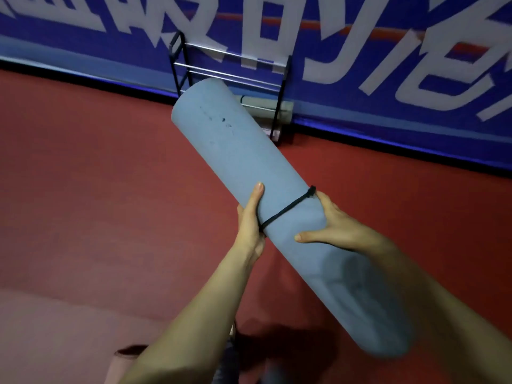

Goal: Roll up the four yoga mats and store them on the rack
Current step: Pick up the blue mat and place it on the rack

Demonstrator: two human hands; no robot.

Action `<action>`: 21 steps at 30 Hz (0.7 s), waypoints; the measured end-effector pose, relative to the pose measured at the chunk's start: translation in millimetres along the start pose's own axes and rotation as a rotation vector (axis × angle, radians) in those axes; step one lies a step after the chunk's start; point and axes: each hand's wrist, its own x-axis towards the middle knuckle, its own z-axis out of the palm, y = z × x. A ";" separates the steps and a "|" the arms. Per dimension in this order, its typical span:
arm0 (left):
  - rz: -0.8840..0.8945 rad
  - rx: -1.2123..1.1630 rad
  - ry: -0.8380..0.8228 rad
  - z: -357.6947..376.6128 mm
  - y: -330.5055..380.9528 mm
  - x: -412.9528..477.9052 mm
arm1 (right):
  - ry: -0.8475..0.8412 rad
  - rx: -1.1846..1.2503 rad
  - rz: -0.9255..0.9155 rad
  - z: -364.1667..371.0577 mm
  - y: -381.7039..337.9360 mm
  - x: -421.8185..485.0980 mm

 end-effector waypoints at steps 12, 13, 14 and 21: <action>-0.225 0.060 -0.088 190.4 31.0 208.9 | 0.135 0.039 0.075 -192.5 43.3 181.2; -0.241 0.097 -0.096 206.8 29.2 225.9 | 0.130 0.050 0.094 -207.7 53.2 197.3; -0.255 0.127 -0.100 223.9 27.8 242.8 | 0.123 0.063 0.119 -222.9 63.6 212.7; -0.448 0.234 0.011 314.7 30.8 367.5 | 0.087 0.096 0.229 -313.6 113.4 314.4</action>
